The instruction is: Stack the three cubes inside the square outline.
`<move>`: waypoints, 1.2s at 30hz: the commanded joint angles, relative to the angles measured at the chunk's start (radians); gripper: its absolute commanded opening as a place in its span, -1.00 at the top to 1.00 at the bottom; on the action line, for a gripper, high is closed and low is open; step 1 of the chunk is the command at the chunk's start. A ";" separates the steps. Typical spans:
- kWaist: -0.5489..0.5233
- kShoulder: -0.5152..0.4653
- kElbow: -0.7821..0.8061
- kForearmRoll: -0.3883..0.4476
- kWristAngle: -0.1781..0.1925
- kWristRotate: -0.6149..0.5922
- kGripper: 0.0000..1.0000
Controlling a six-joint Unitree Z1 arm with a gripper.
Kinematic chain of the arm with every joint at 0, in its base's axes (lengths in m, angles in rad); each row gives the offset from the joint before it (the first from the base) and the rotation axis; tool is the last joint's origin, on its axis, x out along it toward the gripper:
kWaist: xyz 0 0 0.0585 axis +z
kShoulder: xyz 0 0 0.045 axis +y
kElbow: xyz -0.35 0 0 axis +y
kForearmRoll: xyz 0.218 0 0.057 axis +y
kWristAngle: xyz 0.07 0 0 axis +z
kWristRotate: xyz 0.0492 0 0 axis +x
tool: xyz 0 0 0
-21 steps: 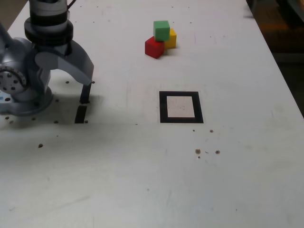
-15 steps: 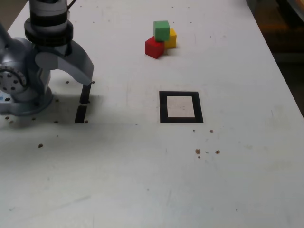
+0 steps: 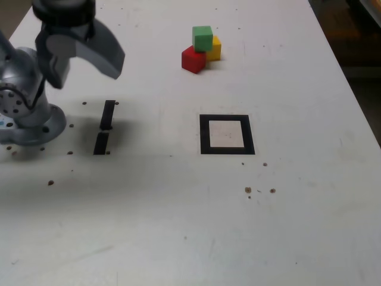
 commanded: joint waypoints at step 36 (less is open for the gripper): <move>0.439 0.609 -0.846 0.265 0.050 0.312 -0.88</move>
